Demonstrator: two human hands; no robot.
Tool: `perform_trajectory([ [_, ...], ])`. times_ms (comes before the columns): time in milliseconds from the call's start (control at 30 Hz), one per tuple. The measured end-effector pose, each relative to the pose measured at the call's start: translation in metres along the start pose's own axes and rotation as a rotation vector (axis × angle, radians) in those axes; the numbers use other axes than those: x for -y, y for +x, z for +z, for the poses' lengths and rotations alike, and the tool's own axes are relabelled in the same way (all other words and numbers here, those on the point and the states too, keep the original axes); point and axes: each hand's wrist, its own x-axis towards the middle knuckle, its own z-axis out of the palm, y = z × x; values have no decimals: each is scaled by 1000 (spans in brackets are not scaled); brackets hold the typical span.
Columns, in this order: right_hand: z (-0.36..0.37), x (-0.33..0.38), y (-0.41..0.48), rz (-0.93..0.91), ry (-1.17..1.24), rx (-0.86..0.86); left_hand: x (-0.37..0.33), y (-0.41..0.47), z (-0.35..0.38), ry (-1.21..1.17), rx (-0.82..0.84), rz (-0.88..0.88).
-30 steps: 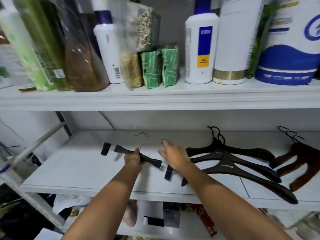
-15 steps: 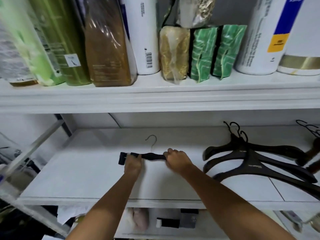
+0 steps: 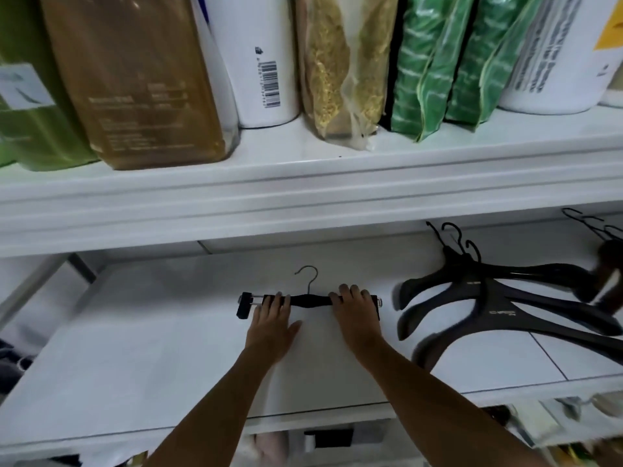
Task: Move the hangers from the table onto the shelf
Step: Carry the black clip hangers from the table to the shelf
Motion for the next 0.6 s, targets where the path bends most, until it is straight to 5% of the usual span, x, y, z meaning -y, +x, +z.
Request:
perform_trajectory([
  [267,10,-9,1,117,187,18,-19,22,-8,16,69,7],
  [600,0,-28,20,91,182,256,-29,37,-24,1,128,1],
])
